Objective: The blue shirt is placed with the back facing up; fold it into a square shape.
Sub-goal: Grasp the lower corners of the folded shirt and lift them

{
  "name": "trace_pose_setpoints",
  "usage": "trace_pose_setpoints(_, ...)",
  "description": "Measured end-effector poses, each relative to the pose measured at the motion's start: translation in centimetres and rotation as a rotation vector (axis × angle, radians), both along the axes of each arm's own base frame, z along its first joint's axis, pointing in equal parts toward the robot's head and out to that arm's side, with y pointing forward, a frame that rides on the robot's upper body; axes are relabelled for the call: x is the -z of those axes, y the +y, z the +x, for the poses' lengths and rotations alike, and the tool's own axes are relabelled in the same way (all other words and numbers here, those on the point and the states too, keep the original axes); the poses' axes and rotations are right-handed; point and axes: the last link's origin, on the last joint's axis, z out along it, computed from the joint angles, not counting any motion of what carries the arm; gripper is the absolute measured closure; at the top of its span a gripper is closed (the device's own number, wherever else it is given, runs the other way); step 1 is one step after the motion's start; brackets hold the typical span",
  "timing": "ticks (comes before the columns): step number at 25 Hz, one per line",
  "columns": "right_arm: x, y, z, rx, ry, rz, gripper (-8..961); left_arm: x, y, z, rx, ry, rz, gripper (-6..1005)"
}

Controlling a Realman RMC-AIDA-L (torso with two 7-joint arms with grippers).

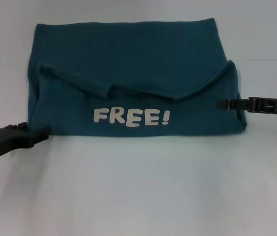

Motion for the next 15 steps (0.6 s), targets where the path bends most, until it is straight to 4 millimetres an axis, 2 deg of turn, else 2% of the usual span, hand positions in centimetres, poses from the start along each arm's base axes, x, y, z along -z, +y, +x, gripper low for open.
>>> trace_pose_setpoints(15,-0.20,0.10,0.18,0.007,0.005,0.018,330,0.41,0.98,0.65,0.008,0.016,-0.003,214)
